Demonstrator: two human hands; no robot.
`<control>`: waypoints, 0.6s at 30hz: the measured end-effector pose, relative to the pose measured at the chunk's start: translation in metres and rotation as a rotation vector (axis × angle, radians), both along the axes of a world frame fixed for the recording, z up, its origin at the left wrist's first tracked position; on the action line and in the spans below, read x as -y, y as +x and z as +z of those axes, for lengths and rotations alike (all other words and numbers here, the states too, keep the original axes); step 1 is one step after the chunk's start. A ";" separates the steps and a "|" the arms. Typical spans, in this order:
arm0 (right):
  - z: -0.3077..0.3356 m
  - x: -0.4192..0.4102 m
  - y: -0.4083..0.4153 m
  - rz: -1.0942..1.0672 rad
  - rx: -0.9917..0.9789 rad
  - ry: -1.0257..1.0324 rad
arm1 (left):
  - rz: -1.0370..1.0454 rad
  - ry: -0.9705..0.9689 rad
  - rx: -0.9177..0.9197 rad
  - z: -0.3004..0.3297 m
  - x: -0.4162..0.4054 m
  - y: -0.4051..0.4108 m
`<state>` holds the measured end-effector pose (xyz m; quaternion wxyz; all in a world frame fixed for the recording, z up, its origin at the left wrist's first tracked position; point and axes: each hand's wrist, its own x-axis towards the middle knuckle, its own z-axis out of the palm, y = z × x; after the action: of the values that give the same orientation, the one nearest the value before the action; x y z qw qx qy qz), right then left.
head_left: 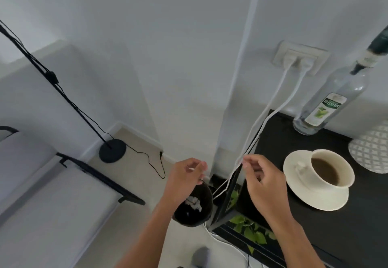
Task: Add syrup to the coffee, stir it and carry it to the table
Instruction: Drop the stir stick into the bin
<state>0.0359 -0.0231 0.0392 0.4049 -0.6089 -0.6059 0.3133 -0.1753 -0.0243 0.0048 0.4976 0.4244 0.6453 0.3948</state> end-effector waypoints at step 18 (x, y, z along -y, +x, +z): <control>0.018 0.038 0.152 -0.720 -0.155 0.030 | -0.496 -0.060 -0.175 0.053 -0.070 0.181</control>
<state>0.1884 -0.0613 0.0568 0.5427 -0.7516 -0.3249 0.1873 0.0053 0.0458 0.0573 0.5338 0.5870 0.5738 0.2031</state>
